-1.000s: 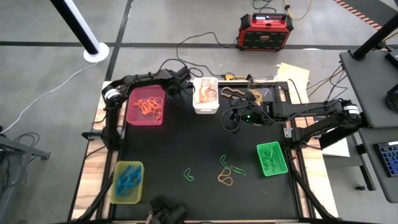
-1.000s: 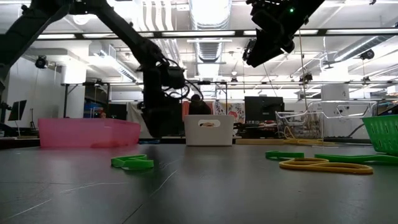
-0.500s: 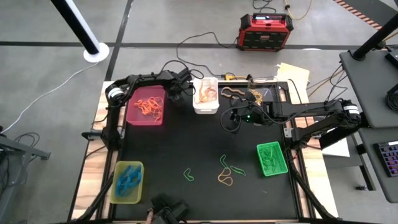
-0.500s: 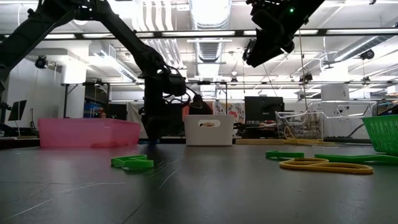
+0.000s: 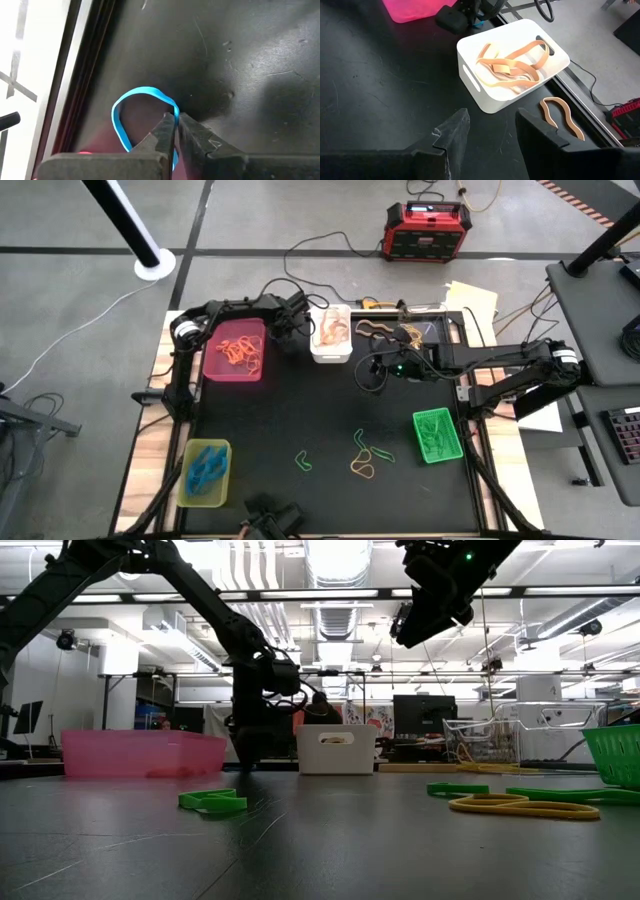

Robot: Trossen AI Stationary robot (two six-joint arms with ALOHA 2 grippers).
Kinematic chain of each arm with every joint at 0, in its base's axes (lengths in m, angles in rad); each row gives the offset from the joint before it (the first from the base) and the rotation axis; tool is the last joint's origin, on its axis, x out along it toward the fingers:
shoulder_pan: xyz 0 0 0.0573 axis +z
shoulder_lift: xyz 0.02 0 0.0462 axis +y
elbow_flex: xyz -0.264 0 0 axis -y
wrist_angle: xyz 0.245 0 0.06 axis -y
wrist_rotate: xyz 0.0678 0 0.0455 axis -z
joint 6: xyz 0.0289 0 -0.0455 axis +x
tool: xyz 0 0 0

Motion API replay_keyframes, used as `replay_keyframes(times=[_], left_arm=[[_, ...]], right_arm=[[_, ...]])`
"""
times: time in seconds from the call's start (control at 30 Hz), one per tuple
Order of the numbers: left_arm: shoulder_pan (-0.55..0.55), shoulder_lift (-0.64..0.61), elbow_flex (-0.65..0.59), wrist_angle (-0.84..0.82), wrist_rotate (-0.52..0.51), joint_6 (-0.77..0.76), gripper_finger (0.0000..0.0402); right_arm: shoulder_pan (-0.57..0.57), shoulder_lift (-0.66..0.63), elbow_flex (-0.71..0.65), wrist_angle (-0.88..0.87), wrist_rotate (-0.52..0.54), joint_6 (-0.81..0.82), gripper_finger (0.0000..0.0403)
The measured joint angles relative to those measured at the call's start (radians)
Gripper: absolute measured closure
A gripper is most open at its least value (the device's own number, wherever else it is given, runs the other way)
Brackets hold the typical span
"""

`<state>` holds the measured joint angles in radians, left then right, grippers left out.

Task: Sort rubber bands into baskets
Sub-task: Put the blue rubber band into the yellow bin

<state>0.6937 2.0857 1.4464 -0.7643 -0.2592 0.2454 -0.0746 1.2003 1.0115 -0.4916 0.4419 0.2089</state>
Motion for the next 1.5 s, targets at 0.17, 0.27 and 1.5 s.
replay_keyframes(times=[0.17,0.27,1.5], left_arm=[[-0.008,-0.005,-0.002,-0.001,-0.012,0.007,0.0400],[-0.020,-0.015,-0.004,-0.022,-0.036,0.008,0.0401],[-0.254,-0.352,-0.002,-0.305,0.134,0.000,0.0401]], right_arm=[[0.000,0.000,0.000,0.000,0.000,0.000,0.0245],[0.000,0.000,0.000,0.000,0.000,0.000,0.0245],[0.000,0.000,0.000,-0.005,0.000,-0.018,0.0245]])
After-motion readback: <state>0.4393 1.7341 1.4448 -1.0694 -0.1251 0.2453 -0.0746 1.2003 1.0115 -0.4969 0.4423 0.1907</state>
